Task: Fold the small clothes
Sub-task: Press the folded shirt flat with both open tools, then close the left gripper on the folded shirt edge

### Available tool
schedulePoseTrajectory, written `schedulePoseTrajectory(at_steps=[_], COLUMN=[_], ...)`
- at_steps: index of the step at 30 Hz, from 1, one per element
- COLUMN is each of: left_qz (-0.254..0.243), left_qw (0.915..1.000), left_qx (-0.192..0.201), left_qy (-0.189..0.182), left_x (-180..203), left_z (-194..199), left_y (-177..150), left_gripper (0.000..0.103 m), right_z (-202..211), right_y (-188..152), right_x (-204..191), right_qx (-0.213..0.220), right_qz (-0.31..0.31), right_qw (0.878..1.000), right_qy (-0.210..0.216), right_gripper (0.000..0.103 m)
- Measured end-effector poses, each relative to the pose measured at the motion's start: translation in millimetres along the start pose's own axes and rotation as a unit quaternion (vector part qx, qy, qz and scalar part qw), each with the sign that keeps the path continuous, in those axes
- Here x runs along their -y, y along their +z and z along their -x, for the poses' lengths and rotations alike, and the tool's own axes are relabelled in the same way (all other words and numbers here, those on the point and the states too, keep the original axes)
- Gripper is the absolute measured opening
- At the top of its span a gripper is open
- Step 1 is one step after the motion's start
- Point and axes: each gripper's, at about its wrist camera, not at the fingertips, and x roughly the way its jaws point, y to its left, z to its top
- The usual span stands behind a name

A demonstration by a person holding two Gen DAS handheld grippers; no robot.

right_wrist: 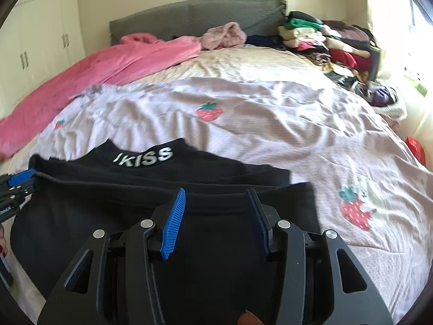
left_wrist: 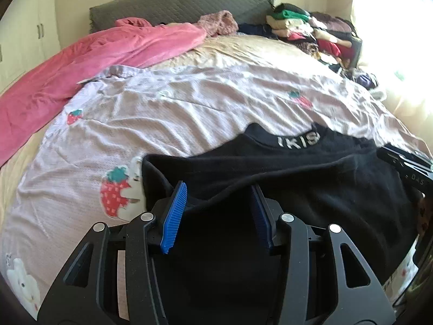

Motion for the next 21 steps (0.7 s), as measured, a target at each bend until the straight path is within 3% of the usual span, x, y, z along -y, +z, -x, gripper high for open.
schedulePoseTrajectory(at_steps=[8,14,21], left_qz=[0.048,0.073,0.063], left_qw=[0.9979,0.9968,0.9969], left_qx=[0.007,-0.015,-0.046], left_qy=[0.043,0.029,0.005], left_x=[-45,-72,-66], left_z=[5,-4,-28], left_y=[6,2,0], left_gripper=[0.044,0.047,0.048], right_z=[10,7,-15], right_y=[-2,-4,-5], right_x=[37,53,59], right_qx=[0.000,-0.012,-0.044], right_qz=[-0.028,-0.023,-0.009], right_qw=[0.999,0.998,0.998], right_qy=[-0.036,-0.050,-0.049], right_gripper=[0.050,0.053,0.053])
